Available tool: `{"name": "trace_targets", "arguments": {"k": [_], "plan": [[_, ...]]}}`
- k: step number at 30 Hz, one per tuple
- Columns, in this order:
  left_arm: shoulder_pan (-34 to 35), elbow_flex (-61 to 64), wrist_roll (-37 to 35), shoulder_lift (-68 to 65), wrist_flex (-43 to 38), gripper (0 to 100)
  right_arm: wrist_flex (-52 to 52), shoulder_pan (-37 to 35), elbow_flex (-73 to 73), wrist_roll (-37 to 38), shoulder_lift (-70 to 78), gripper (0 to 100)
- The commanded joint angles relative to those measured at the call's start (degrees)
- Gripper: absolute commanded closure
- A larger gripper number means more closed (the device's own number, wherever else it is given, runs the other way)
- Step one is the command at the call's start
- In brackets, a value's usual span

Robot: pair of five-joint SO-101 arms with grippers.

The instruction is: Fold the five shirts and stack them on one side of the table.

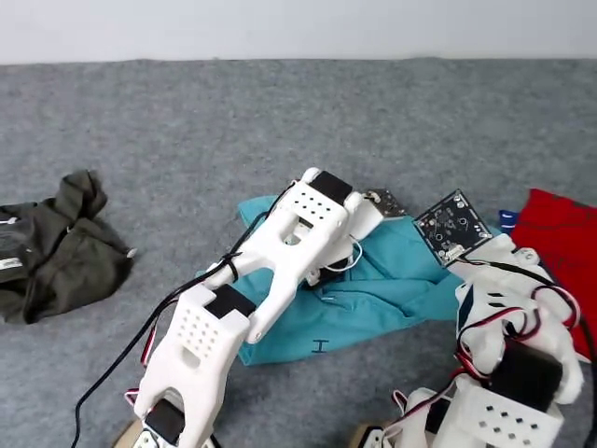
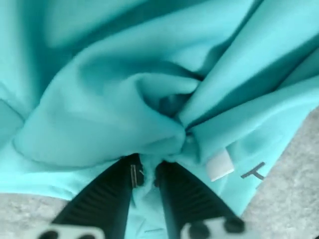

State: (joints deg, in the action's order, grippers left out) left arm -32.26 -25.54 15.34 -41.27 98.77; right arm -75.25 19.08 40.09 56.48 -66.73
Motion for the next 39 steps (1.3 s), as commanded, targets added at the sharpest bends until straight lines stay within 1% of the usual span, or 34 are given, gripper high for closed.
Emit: {"name": "trace_targets", "arguments": {"k": [1, 4, 9, 11, 16, 21, 24, 26, 28, 32, 35, 39], "plan": [[1.4, -2.3, -0.2, 7.6, 1.8, 99, 0.3, -0.2, -0.4, 0.4, -0.5, 98.8], [3.3, -2.2, 0.0, 15.4, 1.8, 99, 0.3, -0.1, -0.4, 0.4, -0.5, 98.8], [9.6, 1.5, 0.1, 27.2, 1.8, 99, 0.4, -0.1, -0.4, 0.4, -0.4, 98.8], [12.2, 5.1, 0.6, 31.5, 1.8, 99, 0.4, -0.1, -0.4, 0.4, -0.3, 98.8], [18.4, 16.2, 4.6, 42.3, 1.8, 99, 0.8, -0.5, -0.4, 0.4, -0.1, 98.8], [22.5, 28.5, 9.1, 50.2, 1.8, 99, 2.2, -3.5, -0.3, 0.4, 0.5, 98.8], [22.2, 34.5, 10.2, 53.2, 1.8, 98, 2.5, -4.7, -0.3, 0.4, 2.8, 98.8], [20.8, 37.2, 10.3, 54.1, 1.7, 98, 3.6, -4.7, -0.3, 0.2, 4.3, 98.8], [19.0, 39.7, 10.9, 54.7, 1.7, 97, 4.4, -4.8, -0.3, 0.2, 5.1, 98.8], [13.5, 43.9, 11.0, 54.8, 1.5, 92, 4.6, -4.8, -0.4, 0.2, 6.1, 98.8], [9.2, 46.5, 10.8, 54.8, -0.4, 91, 4.6, -4.8, -0.4, 0.2, 6.2, 98.8], [6.9, 48.0, 10.7, 54.3, -1.6, 91, 4.4, -4.8, -0.4, 0.2, 5.8, 98.8]]}}
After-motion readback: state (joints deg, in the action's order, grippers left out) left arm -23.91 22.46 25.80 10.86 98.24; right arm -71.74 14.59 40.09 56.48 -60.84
